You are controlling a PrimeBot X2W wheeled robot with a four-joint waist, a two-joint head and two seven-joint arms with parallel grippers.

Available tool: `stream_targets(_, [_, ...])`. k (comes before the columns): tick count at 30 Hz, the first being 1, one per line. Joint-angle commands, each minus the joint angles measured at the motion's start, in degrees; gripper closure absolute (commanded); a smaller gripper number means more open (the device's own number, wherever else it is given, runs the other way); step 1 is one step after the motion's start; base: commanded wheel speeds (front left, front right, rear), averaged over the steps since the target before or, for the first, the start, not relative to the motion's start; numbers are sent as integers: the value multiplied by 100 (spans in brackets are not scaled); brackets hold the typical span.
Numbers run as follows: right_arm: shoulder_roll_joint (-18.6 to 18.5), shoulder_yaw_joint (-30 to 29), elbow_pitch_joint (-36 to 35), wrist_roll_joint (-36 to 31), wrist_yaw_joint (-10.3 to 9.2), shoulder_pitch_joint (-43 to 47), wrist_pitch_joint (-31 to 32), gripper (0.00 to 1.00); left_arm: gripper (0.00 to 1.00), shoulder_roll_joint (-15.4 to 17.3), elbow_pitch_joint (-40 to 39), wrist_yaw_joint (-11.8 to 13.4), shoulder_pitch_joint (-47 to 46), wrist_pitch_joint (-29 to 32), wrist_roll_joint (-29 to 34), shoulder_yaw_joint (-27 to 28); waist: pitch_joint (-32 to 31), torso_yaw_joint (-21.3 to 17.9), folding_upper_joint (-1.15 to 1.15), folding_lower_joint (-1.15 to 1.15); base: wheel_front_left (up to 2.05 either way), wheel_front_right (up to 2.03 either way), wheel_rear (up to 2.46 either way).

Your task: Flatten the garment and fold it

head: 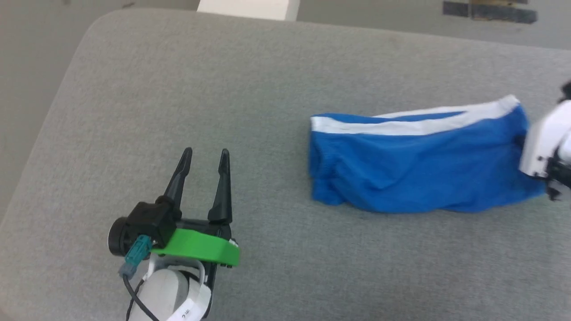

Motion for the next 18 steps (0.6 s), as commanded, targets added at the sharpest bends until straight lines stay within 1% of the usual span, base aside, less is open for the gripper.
stream_targets(1, [-109,-144,-13,-167,-9,139,-106,100,0,-16,30,-39,74,-26,40,25,-187,-190,0,0,0,0,0])
stream_targets(6, [-241,-731,-18,-801,-9,423,-303,100,0,-16,95,-73,161,-26,58,60,-342,-329,0,0,0,0,0])
stream_targets(10, [-65,-1121,-293,-1216,-9,585,-339,100,0,-16,126,-97,231,-26,72,90,-426,-436,0,0,0,0,0])
stream_targets(14, [193,-1204,-849,-1481,-9,693,-202,100,0,-16,144,-116,260,-26,84,88,-470,-486,0,0,0,0,0])
stream_targets(18, [429,-1002,-1655,-1710,-9,828,122,100,0,-16,172,-148,265,-26,94,63,-504,-466,0,0,0,0,0])
